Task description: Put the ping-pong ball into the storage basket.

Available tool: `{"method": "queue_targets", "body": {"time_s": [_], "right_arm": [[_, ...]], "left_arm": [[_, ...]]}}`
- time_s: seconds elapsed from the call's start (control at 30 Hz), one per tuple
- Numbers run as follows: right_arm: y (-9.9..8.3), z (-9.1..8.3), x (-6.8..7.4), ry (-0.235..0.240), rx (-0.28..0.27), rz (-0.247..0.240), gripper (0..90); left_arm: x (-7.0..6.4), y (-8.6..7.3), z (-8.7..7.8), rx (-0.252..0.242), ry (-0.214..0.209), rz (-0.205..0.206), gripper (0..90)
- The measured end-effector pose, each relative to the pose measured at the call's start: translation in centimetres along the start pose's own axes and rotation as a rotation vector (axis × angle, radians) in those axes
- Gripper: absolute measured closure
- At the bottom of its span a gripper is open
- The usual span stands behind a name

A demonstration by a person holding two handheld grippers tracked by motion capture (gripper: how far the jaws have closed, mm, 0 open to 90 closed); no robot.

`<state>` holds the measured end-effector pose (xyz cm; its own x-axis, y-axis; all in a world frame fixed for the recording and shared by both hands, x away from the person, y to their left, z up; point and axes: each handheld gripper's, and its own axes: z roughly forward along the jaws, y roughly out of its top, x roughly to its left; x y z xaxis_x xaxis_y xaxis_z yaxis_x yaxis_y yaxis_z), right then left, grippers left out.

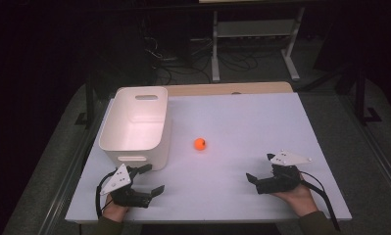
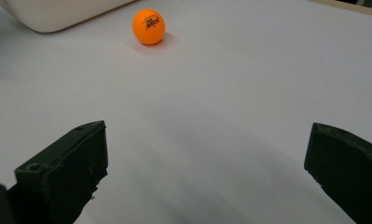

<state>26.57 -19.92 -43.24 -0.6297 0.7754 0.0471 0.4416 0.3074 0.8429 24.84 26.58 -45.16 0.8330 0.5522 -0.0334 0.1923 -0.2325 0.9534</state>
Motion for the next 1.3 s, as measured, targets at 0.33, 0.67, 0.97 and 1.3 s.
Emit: {"method": "queue_targets", "body": {"time_s": [0.33,0.67,0.97,1.3], "right_arm": [[0.4,0.2,-0.1,-0.003,0.0,-0.009,0.0],[0.8,0.3,-0.2,0.004,-0.001,-0.011,0.0],[1.2,0.6,-0.2,0.01,0.001,-0.006,0.0],[1.6,1.0,-0.1,0.028,0.009,-0.003,0.0]], "left_arm": [[0.0,0.0,0.0,-0.003,0.0,-0.005,14.0],[-0.1,-0.1,-0.1,-0.017,0.001,-0.003,14.0],[0.0,-0.1,-0.2,-0.022,0.001,-0.008,14.0],[0.0,-0.1,-0.2,-0.026,0.002,-0.01,14.0]]}}
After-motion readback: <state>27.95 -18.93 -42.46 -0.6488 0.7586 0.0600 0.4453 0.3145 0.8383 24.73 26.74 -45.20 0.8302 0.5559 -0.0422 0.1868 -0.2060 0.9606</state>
